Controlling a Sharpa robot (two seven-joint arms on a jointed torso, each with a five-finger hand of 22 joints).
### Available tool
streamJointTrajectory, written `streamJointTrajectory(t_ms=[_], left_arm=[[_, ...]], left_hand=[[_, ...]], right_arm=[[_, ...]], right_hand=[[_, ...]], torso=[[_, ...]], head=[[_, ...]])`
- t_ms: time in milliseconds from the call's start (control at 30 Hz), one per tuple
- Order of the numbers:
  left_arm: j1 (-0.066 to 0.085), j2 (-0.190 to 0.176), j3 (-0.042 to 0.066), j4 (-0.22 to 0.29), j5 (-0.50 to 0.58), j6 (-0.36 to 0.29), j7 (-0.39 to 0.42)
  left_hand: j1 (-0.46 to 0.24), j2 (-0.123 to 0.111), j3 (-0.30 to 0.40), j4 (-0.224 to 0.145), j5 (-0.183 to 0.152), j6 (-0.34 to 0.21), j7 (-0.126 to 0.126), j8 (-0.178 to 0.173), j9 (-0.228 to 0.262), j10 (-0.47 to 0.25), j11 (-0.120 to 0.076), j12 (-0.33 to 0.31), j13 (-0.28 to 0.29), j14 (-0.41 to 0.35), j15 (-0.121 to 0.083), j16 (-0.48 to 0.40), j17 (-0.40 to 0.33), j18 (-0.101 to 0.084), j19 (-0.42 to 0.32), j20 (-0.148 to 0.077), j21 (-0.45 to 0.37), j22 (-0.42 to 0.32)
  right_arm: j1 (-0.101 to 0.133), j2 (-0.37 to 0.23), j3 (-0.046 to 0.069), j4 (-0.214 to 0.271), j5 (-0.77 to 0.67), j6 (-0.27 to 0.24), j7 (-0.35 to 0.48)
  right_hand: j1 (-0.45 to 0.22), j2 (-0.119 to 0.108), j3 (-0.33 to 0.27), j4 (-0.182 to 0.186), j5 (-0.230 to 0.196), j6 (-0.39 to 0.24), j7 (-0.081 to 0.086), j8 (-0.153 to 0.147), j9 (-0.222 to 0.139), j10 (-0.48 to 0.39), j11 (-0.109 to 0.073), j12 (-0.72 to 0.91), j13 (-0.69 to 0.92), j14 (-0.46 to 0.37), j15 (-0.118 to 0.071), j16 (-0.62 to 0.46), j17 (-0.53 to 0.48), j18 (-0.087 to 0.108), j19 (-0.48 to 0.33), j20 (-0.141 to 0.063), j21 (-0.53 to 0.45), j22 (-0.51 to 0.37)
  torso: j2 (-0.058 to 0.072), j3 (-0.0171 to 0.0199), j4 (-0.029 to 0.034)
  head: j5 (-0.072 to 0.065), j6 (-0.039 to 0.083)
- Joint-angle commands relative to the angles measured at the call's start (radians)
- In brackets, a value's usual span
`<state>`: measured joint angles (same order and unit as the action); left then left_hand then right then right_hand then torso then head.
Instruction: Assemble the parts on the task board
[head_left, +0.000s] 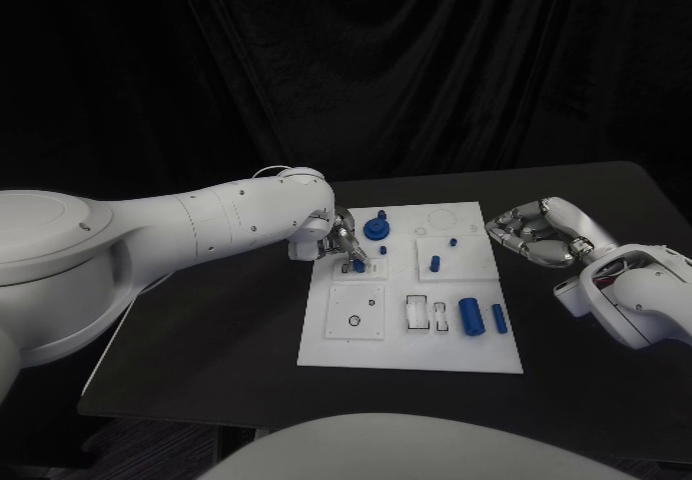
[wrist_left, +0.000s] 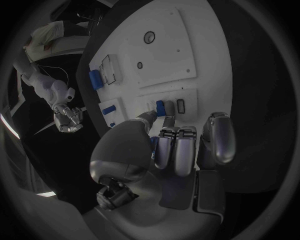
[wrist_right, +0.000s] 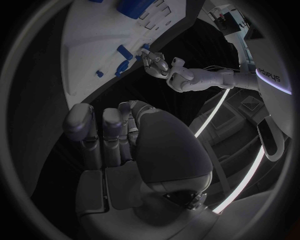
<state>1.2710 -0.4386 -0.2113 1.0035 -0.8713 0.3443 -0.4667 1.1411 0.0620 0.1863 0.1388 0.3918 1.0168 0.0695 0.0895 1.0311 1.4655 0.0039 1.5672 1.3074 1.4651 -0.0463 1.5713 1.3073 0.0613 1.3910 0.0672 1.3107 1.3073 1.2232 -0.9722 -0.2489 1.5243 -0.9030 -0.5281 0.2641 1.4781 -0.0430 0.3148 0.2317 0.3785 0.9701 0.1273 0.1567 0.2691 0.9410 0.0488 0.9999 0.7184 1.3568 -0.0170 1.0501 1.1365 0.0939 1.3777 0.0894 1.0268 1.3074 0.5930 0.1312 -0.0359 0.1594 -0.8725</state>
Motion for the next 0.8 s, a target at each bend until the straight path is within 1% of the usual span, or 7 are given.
streamJointTrajectory(t_ms=[33,133,200,300,400,600,800], left_arm=[[-0.003,-0.002,0.000,0.004,0.005,0.002,0.017],[-0.003,-0.006,0.000,0.009,0.005,-0.004,0.021],[-0.003,-0.010,0.000,0.018,0.005,-0.017,0.025],[-0.003,-0.020,0.000,0.036,0.005,-0.040,0.032],[-0.003,-0.039,0.000,0.070,0.005,-0.091,0.043],[-0.003,-0.082,0.000,0.137,0.005,-0.201,0.071],[-0.004,-0.153,0.000,0.239,0.005,-0.370,0.151]], left_hand=[[0.011,-0.009,0.034,-0.018,0.034,-0.001,-0.011,0.006,0.009,0.105,-0.010,0.004,0.263,0.106,-0.010,-0.001,0.263,0.008,0.001,-0.010,-0.008,0.156],[0.013,-0.022,0.077,-0.039,0.068,-0.004,-0.012,0.010,0.019,0.105,-0.012,0.004,0.263,0.106,-0.011,-0.001,0.263,0.008,0.002,-0.011,-0.009,0.158],[0.014,-0.040,0.134,-0.070,0.094,-0.007,-0.012,0.016,0.032,0.105,-0.012,0.004,0.263,0.106,-0.012,-0.001,0.263,0.008,0.002,-0.012,-0.012,0.160],[0.000,-0.054,0.182,-0.091,0.096,-0.008,-0.012,0.022,0.045,0.105,-0.013,0.004,0.263,0.106,-0.012,-0.001,0.263,0.008,0.003,-0.013,-0.014,0.161],[-0.029,-0.070,0.249,-0.121,0.102,-0.009,-0.013,0.036,0.072,0.105,-0.014,0.004,0.263,0.106,-0.014,-0.001,0.263,0.008,0.007,-0.014,-0.014,0.165],[-0.047,-0.076,0.277,-0.133,0.102,-0.010,-0.014,0.045,0.090,0.105,-0.015,0.004,0.263,0.106,-0.015,-0.001,0.263,0.008,0.008,-0.015,-0.017,0.166],[-0.057,-0.078,0.287,-0.134,0.098,-0.009,-0.015,0.052,0.102,0.105,-0.016,0.004,0.263,0.106,-0.016,-0.001,0.263,0.009,0.007,-0.016,-0.022,0.166]], right_arm=[[-0.003,0.000,0.001,0.000,-0.001,0.010,-0.018],[-0.003,0.000,0.001,0.000,-0.001,0.011,-0.020],[-0.003,-0.001,0.001,0.000,-0.001,0.012,-0.021],[-0.003,-0.001,0.001,0.001,-0.001,0.013,-0.023],[-0.003,-0.004,0.001,0.003,-0.001,0.013,-0.024],[-0.003,-0.010,0.001,0.006,-0.001,0.011,-0.026],[-0.003,-0.020,0.001,0.011,-0.001,0.008,-0.026]], right_hand=[[0.009,0.005,0.003,-0.005,0.007,-0.006,0.002,0.002,0.002,-0.008,0.002,-0.006,-0.002,-0.007,0.002,-0.004,-0.002,0.008,-0.006,0.002,-0.005,0.129],[0.010,0.005,0.004,-0.006,0.010,-0.006,0.002,0.002,0.002,-0.008,0.002,-0.007,-0.002,-0.008,0.002,-0.005,-0.002,0.009,-0.007,0.002,-0.006,0.128],[0.010,0.005,0.004,-0.006,0.010,-0.006,0.002,0.002,0.002,-0.008,0.002,-0.007,-0.002,-0.008,0.002,-0.005,-0.002,0.009,-0.007,0.002,-0.006,0.128],[0.011,0.005,0.005,-0.007,0.012,-0.006,0.002,0.003,0.003,-0.011,0.002,-0.009,-0.005,-0.009,0.002,-0.008,-0.005,0.009,-0.008,0.002,-0.010,0.127],[0.012,0.005,0.005,-0.008,0.014,-0.005,0.002,0.003,0.003,-0.013,0.002,-0.010,-0.007,-0.010,0.002,-0.010,-0.006,0.010,-0.009,0.002,-0.012,0.127],[0.012,0.005,0.005,-0.008,0.014,-0.005,0.002,0.003,0.003,-0.013,0.002,-0.010,-0.007,-0.010,0.002,-0.010,-0.006,0.010,-0.009,0.002,-0.012,0.127],[0.013,0.004,0.005,-0.009,0.016,-0.005,0.002,0.003,0.003,-0.016,0.002,-0.013,-0.010,-0.012,0.002,-0.013,-0.008,0.011,-0.011,0.002,-0.016,0.126]], torso=[[0.000,0.0003,0.0000],[0.001,0.0002,0.0002],[0.000,0.0002,0.0005],[0.000,0.0002,-0.0001],[0.000,0.0001,-0.0002],[0.000,0.0003,0.0000],[0.001,0.0004,0.0001]], head=[[-0.001,0.000],[0.000,0.000],[-0.001,0.000],[-0.002,0.000],[-0.005,0.000],[-0.010,0.000],[-0.015,0.000]])
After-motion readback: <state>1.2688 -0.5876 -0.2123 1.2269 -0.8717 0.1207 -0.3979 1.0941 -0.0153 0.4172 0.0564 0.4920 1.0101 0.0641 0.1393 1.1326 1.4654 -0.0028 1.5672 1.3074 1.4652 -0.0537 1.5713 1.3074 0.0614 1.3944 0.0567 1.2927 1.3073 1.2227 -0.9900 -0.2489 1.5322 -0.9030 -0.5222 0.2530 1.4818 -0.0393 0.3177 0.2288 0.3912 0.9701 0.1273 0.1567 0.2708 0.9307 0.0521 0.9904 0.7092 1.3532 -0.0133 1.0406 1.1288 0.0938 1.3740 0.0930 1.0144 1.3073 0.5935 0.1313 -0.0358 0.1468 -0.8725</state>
